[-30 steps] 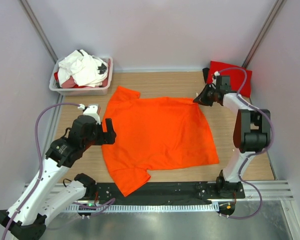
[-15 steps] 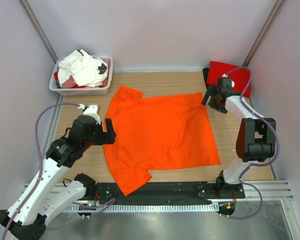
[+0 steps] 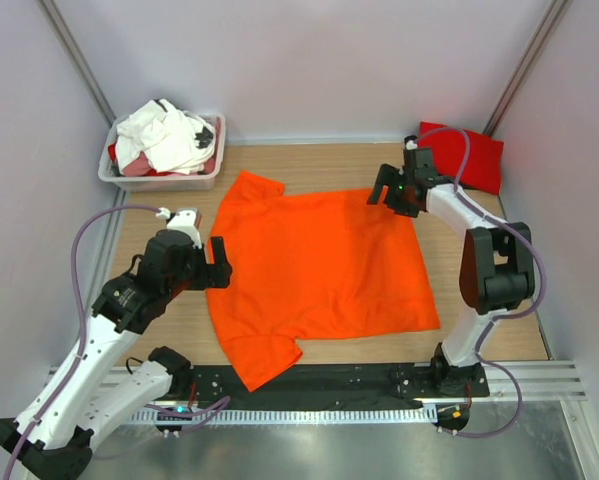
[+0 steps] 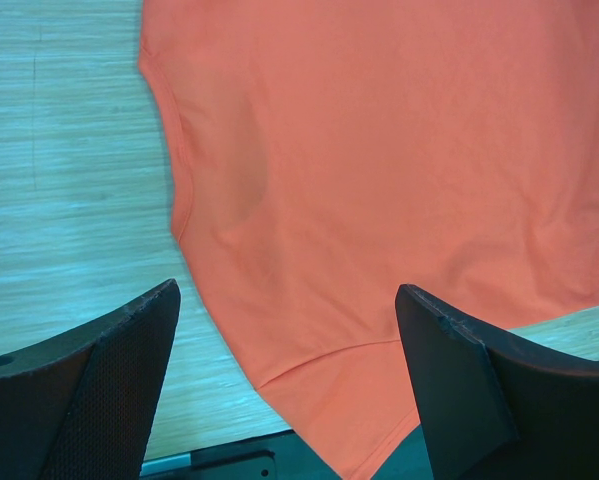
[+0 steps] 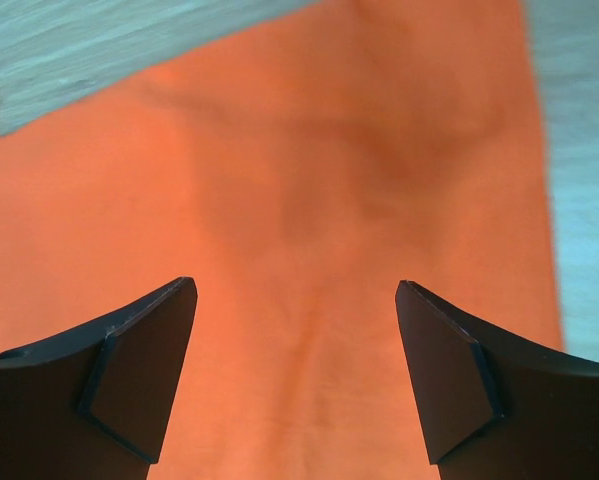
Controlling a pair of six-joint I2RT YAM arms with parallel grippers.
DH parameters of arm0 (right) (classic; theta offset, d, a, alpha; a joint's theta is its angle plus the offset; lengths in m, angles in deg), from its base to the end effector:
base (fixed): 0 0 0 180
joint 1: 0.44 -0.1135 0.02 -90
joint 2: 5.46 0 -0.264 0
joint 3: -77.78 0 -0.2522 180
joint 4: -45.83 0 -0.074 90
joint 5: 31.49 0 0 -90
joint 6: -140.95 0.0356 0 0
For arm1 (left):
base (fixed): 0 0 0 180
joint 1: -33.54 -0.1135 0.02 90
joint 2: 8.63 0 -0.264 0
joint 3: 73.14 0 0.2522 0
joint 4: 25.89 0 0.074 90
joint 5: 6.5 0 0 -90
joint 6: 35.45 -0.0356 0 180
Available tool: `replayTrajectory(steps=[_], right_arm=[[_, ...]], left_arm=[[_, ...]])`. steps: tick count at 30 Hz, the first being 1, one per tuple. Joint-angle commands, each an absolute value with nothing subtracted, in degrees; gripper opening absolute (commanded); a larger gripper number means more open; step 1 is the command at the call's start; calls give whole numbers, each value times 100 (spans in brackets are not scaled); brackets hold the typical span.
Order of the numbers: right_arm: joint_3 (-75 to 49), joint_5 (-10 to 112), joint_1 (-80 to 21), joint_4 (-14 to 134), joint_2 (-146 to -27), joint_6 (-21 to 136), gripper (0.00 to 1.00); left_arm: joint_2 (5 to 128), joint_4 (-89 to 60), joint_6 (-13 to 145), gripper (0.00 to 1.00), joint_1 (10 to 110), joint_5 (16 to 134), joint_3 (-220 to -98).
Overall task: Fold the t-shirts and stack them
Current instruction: Flatten the tshirt out
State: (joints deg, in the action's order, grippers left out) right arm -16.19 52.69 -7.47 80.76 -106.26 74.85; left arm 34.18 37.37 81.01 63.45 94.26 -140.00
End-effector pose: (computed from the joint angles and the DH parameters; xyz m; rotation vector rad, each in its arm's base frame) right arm 0.3808 0.0506 0.2251 0.3162 2.4457 0.3620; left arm 0.1256 -0.0646 0.3268 -0.0329 2.2601 -0.3189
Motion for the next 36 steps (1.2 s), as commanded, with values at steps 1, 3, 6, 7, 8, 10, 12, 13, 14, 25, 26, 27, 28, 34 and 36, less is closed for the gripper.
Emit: replayTrajectory(steps=[1,3,6,7,8,10,12,13,14,25,26,27,28,34,36], right_arm=[[-753,5061,-992,7909,-11248,7547,87],[-184,5017,-1063,7989,-11584,7573,86],[485,5043,-1248,8050,-12181,7573,86],[644,5121,-1309,8068,-12453,7599,86],[907,5200,-1353,8094,-12577,7617,85],[1128,5446,-1450,8191,-12902,7652,85],[1400,6025,-1485,8340,-13087,7687,85],[1454,6105,-1503,8332,-13167,7688,85],[1498,6219,-1529,8341,-13324,7714,85],[1981,7300,-1547,8244,-14230,7907,84],[2086,7397,-1556,8244,-14300,7951,84],[2122,7468,-1547,8253,-14362,7995,84],[2157,7538,-1556,8209,-14467,8065,84],[2491,7574,-1556,7936,-14854,8180,85],[2702,7635,-1556,7980,-14942,8189,85]], left_arm=[[3496,3516,7995,89,6360,9422,-14007],[3532,3525,7995,89,6360,9431,-14007],[3488,3534,7995,89,6360,9474,-14007],[3470,3525,7995,89,6360,9475,-13999],[3453,3525,7995,89,6360,9475,-13998],[3453,3516,7995,89,6360,9483,-13999],[3479,3525,7995,89,6360,9483,-13998],[3496,3516,7995,89,6360,9492,-13998],[3505,3525,7995,89,6360,9492,-14007],[3514,3525,8004,89,6351,9536,-13999],[3514,3525,8004,89,6351,9545,-13998],[3505,3525,7996,89,6351,9562,-14007],[3505,3525,7995,89,6351,9571,-14007],[3514,3525,8004,89,6342,9598,-14007],[3549,3525,8004,89,6316,9589,-14007]])
